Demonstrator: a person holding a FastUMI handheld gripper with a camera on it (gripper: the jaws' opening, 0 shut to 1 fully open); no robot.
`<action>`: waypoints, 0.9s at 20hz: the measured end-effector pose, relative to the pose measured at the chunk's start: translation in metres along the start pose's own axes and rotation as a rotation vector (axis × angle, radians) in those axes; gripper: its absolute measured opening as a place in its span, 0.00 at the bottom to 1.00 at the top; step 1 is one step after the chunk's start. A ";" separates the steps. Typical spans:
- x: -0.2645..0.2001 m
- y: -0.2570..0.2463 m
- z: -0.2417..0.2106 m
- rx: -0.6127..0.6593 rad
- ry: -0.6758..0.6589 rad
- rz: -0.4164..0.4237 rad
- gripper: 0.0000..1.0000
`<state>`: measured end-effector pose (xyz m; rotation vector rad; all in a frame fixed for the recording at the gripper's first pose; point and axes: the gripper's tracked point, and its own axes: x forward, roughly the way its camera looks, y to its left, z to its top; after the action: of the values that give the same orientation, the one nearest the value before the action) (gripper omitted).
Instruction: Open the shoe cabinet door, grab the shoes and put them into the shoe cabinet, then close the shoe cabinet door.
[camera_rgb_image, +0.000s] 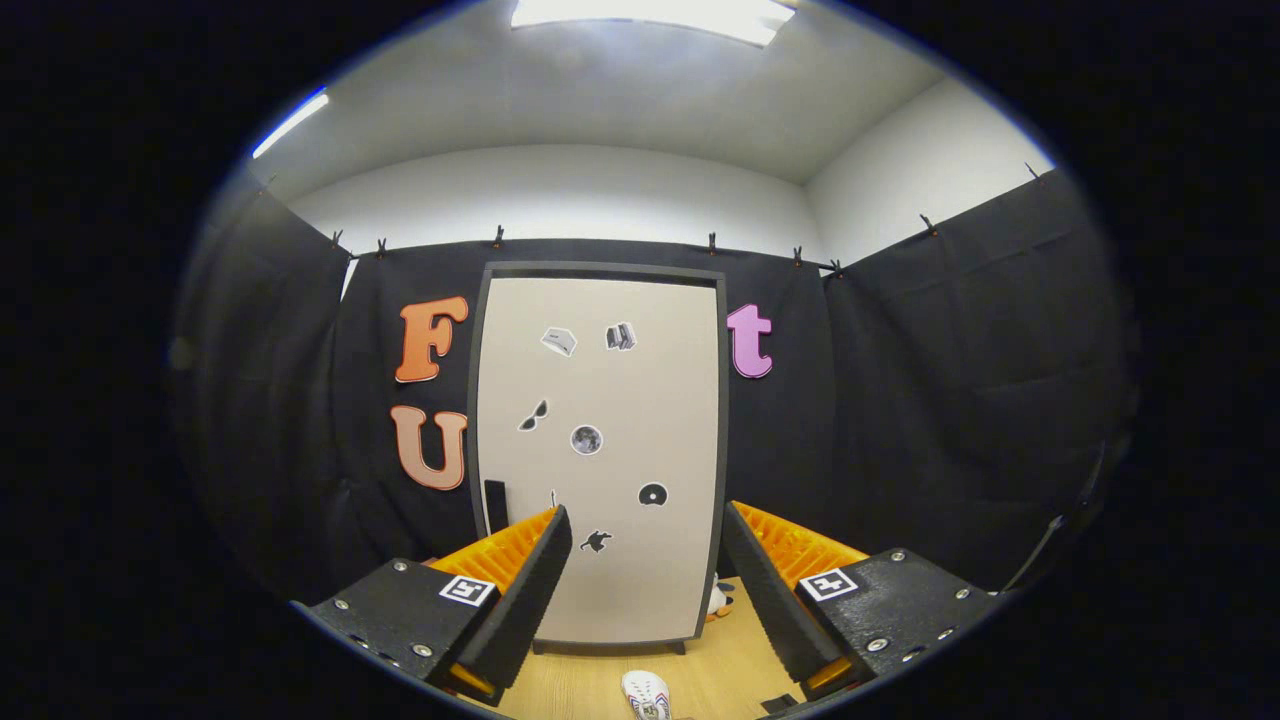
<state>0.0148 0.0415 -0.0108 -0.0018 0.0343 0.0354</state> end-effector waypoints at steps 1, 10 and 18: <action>0.006 0.008 -0.004 0.003 0.007 0.008 0.95; 0.082 0.093 -0.034 0.002 0.023 0.080 0.95; 0.174 0.164 -0.093 -0.047 0.041 0.112 0.95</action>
<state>0.1792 0.2114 -0.1094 -0.0477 0.0747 0.1481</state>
